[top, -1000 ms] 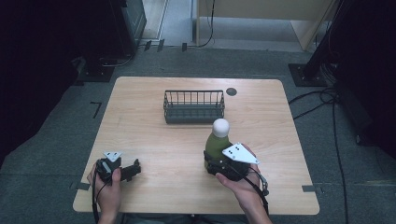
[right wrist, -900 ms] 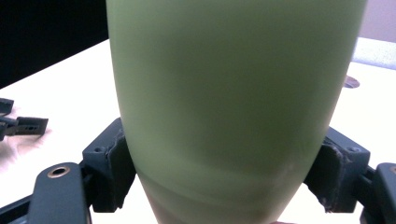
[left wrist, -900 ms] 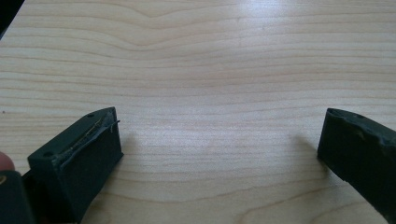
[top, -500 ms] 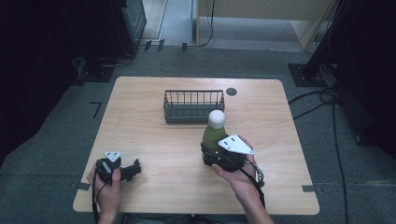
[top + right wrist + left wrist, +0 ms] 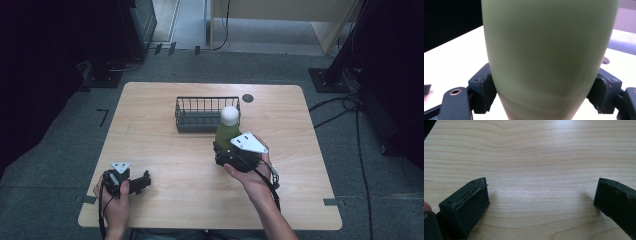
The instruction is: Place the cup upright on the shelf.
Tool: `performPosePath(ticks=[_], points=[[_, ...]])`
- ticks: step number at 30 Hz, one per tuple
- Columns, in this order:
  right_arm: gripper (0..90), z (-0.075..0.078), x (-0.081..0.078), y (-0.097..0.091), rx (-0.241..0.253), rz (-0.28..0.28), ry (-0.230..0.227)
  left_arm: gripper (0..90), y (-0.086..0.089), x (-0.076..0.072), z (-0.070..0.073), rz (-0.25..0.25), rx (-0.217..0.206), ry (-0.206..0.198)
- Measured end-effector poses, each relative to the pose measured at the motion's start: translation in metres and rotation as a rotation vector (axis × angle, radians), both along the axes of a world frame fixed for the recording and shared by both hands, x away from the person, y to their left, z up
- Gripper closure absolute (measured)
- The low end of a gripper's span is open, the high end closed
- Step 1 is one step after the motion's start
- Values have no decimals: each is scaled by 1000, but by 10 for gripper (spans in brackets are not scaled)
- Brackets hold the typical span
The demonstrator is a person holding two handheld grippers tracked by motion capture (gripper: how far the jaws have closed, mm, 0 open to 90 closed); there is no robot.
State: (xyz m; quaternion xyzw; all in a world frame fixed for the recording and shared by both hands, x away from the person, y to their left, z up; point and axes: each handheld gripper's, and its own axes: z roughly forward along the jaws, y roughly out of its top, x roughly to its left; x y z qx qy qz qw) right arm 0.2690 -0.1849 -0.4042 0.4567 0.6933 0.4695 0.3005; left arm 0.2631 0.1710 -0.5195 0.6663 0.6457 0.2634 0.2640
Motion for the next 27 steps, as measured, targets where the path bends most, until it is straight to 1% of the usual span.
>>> performPosePath(ticks=[6,16,23,27], points=[[206,7,13,4,-7,-8,-18,0,0,0,0,1,1,0],[206,15,27,10,-6,-21,-28,0,0,0,0,2,-1,-3],[206,28,42,9,7,-50,-46,0,0,0,0,3,-1,-3],[206,34,51,8,3,-70,-61,0,0,0,0,1,0,-1]])
